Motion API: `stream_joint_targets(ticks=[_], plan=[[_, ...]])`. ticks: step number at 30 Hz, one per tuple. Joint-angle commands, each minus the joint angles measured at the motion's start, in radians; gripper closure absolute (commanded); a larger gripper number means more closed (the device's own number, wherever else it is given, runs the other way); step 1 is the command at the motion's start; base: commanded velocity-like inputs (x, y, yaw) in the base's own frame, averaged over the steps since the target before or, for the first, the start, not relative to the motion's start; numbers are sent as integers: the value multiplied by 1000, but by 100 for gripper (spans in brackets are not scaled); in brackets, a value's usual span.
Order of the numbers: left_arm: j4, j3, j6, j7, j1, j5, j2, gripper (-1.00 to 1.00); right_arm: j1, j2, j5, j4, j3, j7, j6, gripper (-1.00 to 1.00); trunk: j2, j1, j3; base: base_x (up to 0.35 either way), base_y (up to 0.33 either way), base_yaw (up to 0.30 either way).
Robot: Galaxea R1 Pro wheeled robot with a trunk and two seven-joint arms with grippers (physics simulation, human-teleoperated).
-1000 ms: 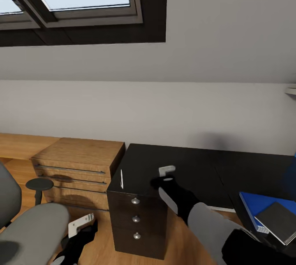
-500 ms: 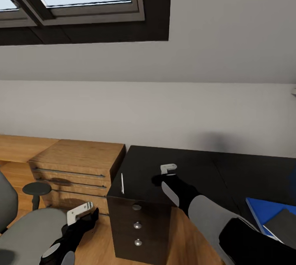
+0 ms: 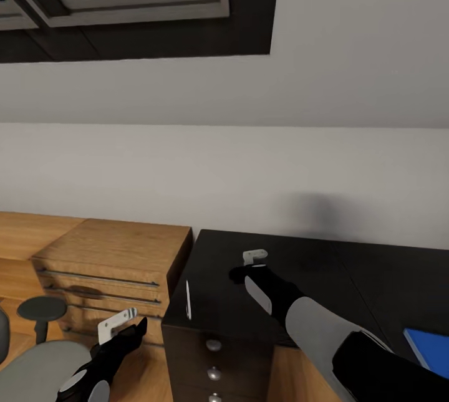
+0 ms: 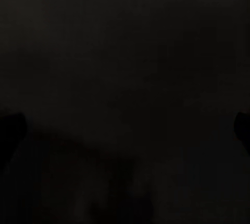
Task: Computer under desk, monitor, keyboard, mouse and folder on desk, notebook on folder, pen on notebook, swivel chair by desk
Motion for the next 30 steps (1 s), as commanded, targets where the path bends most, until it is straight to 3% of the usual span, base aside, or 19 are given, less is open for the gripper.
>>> stream_joint_targets(ticks=[1, 16, 30], plan=[[-2, 1, 3, 6, 0, 10, -1, -100, -1, 0, -7, -1, 7, -7, 3, -100, -1, 0, -2, 107, 21, 0], [-6, 7, 4, 6, 0, 9, 1, -100, 0, 0, -7, 3, 9, 73, 6, -100, -1, 0, -22, 22, 4, 0], [-11, 31, 6, 6, 0, 11, 1, -100, 8, 0, -6, 7, 11, 82, 15, -100, -1, 0, -43, 0, 0, 40]])
